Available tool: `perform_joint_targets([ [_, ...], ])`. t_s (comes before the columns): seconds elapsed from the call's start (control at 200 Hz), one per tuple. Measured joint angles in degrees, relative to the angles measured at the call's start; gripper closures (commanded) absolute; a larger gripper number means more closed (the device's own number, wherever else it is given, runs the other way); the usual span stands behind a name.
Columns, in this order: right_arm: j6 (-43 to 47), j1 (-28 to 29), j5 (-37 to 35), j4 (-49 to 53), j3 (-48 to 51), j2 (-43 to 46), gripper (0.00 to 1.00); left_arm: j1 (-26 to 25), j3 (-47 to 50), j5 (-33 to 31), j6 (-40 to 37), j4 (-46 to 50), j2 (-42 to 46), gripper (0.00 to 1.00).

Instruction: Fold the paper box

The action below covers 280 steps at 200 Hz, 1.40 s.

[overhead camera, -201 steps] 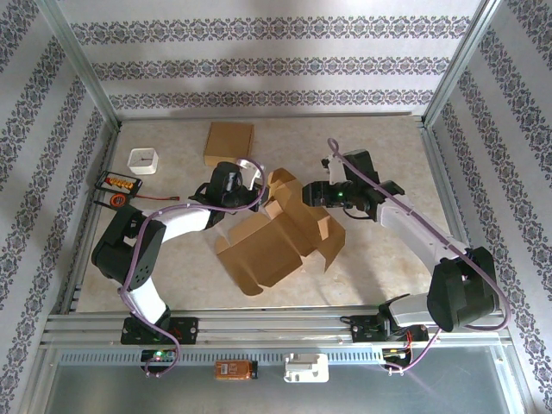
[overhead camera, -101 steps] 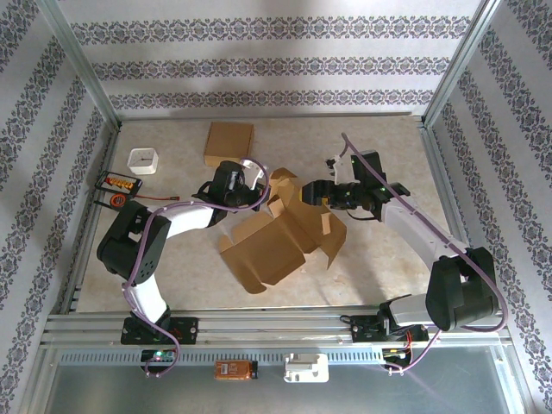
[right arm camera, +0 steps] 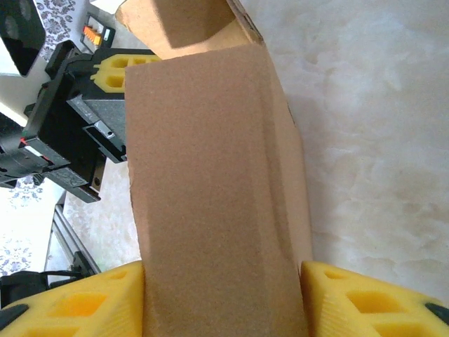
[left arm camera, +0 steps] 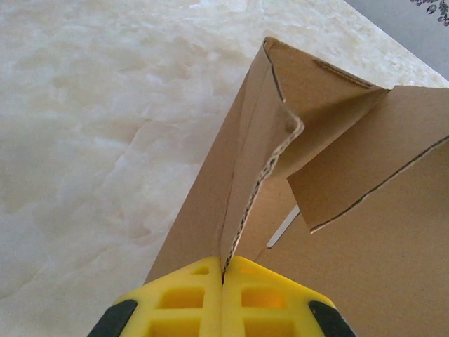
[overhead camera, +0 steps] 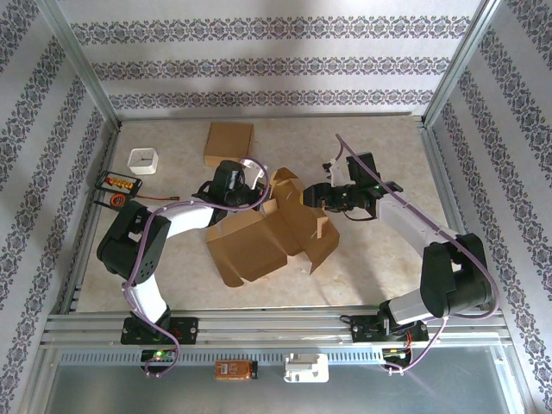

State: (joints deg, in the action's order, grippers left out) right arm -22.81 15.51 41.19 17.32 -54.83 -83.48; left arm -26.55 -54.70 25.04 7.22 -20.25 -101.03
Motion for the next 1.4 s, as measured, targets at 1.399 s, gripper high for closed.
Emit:
perform_joint_targets([
  [1.399,14.4,16.5,-39.6,2.1,3.0,10.7,0.54,-6.0,18.9,0.6,30.6,-24.1,5.4,0.94],
])
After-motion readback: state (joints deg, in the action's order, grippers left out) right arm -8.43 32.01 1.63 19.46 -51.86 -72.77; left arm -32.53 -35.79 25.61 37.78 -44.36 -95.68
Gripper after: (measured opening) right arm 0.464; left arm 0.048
